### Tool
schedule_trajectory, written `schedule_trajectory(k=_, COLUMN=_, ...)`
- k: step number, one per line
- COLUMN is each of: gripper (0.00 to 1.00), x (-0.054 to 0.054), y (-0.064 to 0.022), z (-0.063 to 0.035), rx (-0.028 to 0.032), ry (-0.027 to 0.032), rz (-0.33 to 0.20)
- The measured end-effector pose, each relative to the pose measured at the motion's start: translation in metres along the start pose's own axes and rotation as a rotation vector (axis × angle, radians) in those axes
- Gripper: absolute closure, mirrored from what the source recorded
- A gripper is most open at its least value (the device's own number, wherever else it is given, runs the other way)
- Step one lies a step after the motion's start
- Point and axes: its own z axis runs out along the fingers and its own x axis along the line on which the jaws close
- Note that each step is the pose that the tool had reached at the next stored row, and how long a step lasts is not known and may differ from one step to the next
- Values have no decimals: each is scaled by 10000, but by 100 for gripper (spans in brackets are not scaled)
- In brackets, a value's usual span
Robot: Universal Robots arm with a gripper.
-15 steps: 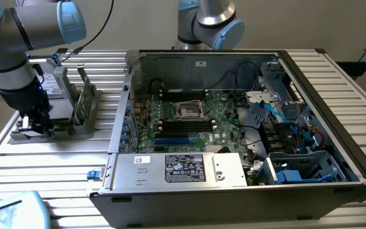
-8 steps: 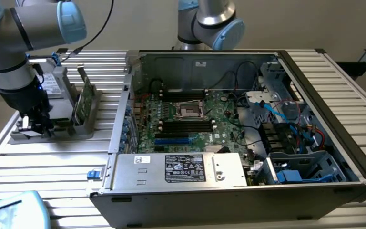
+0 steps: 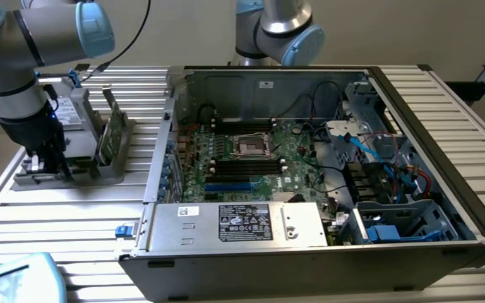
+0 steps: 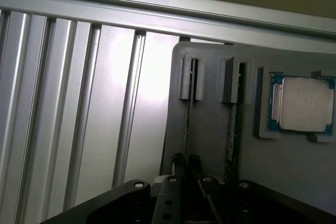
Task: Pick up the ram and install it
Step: 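Pick up the ram and move it above insertion slot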
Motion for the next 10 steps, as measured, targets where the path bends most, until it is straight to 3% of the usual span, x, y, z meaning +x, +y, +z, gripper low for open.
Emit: schedule_trajectory(k=10, gripper=86, x=0, y=0, z=-5, rx=1, ry=1, rz=-1)
